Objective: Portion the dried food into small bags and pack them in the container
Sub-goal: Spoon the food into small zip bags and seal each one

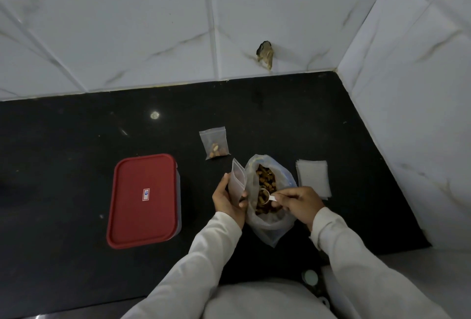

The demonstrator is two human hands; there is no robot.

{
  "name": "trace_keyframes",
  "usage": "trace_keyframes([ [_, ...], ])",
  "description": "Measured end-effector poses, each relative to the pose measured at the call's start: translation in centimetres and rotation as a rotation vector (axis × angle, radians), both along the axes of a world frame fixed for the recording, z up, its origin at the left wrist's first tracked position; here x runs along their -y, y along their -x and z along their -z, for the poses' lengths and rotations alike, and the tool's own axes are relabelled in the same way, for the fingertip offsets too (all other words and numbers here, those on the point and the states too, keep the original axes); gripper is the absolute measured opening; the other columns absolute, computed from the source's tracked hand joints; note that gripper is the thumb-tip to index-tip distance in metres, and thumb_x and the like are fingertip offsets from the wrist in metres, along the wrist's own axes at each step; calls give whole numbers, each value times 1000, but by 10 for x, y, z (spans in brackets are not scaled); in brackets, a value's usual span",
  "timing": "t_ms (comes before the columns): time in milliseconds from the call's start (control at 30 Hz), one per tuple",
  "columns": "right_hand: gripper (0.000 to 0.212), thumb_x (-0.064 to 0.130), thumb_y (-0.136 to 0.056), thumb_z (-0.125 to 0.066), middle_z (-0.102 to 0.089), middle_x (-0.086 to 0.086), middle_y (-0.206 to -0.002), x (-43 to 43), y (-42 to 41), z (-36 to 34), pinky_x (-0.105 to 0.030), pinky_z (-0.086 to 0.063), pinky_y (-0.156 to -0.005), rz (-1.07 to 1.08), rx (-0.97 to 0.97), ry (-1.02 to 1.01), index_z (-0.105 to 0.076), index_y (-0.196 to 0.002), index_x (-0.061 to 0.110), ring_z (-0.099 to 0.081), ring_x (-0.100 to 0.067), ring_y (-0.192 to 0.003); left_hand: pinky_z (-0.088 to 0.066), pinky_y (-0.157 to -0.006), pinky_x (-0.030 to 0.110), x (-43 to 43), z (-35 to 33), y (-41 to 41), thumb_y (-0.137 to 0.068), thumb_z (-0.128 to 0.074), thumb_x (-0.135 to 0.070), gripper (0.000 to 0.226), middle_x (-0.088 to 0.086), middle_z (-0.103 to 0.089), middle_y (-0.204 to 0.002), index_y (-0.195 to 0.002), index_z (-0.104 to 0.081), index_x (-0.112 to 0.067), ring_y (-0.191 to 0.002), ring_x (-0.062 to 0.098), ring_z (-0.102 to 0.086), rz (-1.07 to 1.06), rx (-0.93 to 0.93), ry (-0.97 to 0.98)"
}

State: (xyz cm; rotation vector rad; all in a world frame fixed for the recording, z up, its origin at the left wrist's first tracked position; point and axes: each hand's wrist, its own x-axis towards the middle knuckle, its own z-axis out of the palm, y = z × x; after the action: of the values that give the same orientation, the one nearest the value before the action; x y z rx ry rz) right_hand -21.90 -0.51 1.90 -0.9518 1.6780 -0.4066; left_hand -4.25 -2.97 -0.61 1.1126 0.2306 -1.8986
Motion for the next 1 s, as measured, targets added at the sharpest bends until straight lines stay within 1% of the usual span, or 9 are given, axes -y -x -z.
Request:
trace_keyframes([
  [67,14,19,-92,-64,-76,7,-87,-1,3,-1,-33,-49,-93,49,29,-23,-75,-100,22,-66,-16,-96,-31,-33,16,1,-1,-1,-94,-54,-39,28,5,-66,-69,-99,-64,-13,-45,11,-50,4,7,17],
  [167,16,14,-92,-62,-76,4,-88,-4,6,-5,-28,-49,-87,114,72,-24,-75,-101,19,-65,-16,-97,-31,-32,16,2,-4,-2,-95,-53,-38,27,5,-66,-70,-95,-64,-13,-45,12,-51,10,14,37],
  [367,16,14,-93,-60,-75,4,-92,-9,16,-16,-35,-47,-95,169,70,0,-74,-98,21,-62,-12,-98,-34,-35,17,4,-4,-4,-92,-57,-39,27,5,-63,-80,-102,-66,-15,-54,13,-55,18,18,84],
  [433,16,14,-93,-60,-74,5,-88,-9,19,-26,-31,-49,-87,189,82,44,-74,-96,21,-63,-10,-90,-35,-35,17,6,-2,-4,-91,-58,-38,26,5,-64,-81,-100,-67,-16,-57,15,-55,21,23,99],
  [533,16,12,-93,-59,-73,4,-77,-8,17,-45,-19,-46,-64,228,135,136,-74,-98,16,-60,0,-67,-37,-38,18,7,-1,-5,-89,-60,-38,25,6,-65,-86,-99,-68,-16,-62,16,-57,27,34,119],
  [600,16,12,-93,-59,-74,1,-81,-6,10,-60,-16,-44,-58,238,174,189,-73,-100,14,-58,4,-57,-40,-40,19,7,0,-5,-92,-59,-38,26,6,-65,-89,-100,-69,-16,-65,17,-58,32,39,129],
  [733,16,14,-92,-61,-75,2,-85,-1,-9,-85,-20,-47,-67,187,200,276,-74,-100,18,-64,-4,-72,-45,-53,24,8,2,-5,-89,-61,-37,26,7,-66,-97,-98,-72,-16,-80,21,-61,25,58,157],
  [867,14,20,-92,-62,-74,12,-86,4,-24,-89,-18,-48,-82,15,25,410,-73,-94,29,-66,2,-87,-51,-74,33,8,-1,-4,-81,-65,-36,23,9,-67,-102,-88,-76,-17,-95,26,-61,22,79,167],
  [1000,12,24,-91,-62,-72,16,-86,3,-35,-83,-11,-48,-79,-105,-221,613,-72,-91,32,-65,4,-87,-43,-45,21,7,-3,-5,-89,-60,-35,21,8,-65,-100,-89,-72,-17,-82,22,-61,34,81,164],
])
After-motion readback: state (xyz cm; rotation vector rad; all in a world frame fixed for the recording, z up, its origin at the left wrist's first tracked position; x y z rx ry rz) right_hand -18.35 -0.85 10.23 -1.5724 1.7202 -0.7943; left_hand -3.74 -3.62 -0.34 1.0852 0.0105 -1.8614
